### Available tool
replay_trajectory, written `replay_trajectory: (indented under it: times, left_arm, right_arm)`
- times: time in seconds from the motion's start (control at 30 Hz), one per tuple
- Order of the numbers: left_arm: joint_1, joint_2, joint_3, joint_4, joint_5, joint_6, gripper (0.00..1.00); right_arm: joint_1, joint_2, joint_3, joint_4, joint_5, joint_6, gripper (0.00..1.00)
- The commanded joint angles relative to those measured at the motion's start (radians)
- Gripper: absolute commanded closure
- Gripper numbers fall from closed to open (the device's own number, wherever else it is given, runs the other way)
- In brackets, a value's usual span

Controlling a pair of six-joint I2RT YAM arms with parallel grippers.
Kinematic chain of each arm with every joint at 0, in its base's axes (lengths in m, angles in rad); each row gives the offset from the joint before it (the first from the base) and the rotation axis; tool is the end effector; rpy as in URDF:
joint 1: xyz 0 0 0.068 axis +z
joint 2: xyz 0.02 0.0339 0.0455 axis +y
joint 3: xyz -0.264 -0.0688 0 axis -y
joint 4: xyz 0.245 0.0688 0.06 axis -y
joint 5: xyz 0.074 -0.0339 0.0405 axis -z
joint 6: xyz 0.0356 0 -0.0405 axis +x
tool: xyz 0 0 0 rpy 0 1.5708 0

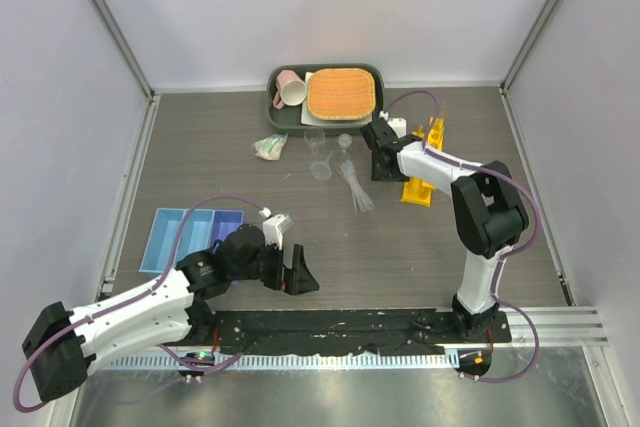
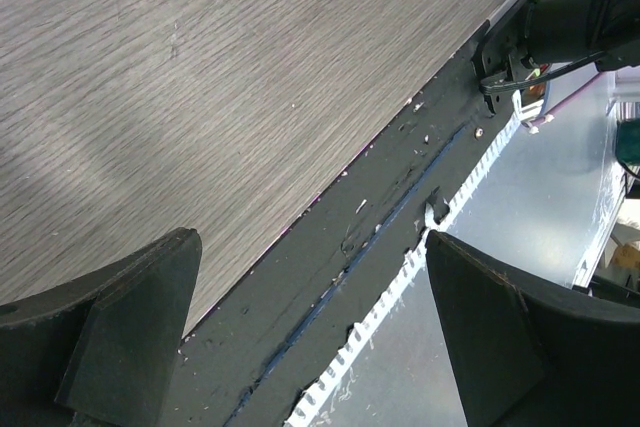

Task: Organize the chemistry lab equipment

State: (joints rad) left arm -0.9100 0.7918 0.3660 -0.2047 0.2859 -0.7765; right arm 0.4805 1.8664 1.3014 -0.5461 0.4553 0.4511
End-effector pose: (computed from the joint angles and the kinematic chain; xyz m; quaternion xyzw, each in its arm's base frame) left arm 0.0963 -0.1402 0.1911 0.1233 0.8761 -0.4193 0.2034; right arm 0.3468 0.1631 0.1906 0.0375 0.9492 -0.0967 0.2970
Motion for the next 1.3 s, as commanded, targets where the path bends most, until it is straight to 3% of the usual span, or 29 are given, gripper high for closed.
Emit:
replay_trajectory:
  times: [0.0,1.27]
  left_arm:
    - [-0.009,-0.008,0.030,-0.007,-0.019,0.019,0.00]
    - [-0.064,-0.025,0.036,-0.039,-0.067,0.026,0.00]
  right_arm:
    - [-0.010,0.008,0.027,0.041,0.034,0.006,0.46]
    - [-0.279,0.056,-0.093,0.113,0.022,0.003,0.46]
